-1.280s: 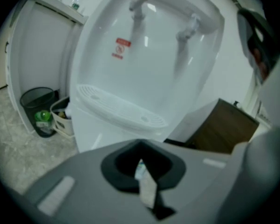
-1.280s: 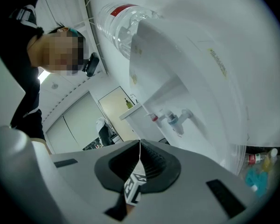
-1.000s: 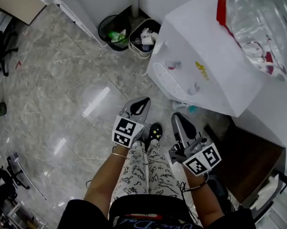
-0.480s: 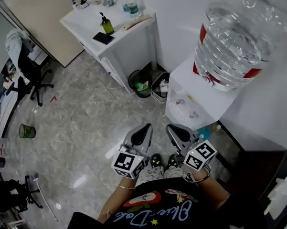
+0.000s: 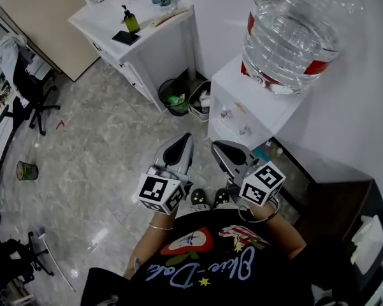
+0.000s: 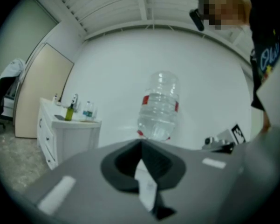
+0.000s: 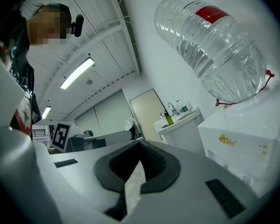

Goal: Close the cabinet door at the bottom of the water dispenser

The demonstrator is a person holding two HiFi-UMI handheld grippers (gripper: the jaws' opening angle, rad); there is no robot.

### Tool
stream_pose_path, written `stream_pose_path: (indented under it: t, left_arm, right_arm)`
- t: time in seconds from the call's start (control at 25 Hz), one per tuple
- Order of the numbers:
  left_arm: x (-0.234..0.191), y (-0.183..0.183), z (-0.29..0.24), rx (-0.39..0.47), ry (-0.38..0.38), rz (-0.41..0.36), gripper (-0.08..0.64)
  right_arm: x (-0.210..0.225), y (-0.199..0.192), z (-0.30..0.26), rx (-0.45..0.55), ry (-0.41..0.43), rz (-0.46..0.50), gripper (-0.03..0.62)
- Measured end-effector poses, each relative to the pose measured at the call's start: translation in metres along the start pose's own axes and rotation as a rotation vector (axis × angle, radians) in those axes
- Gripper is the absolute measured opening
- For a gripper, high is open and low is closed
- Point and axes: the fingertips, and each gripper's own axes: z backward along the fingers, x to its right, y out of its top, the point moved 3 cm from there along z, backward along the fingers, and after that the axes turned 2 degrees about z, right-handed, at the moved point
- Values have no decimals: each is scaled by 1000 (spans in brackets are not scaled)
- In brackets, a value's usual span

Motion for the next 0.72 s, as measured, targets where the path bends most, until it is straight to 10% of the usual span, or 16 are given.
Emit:
stream_pose_path:
  t: [0.72]
  left_arm:
    - [-2,-10,-28,-9,-47,20,-3]
  right_arm:
    - [29,9,5,26,-78,-6,15]
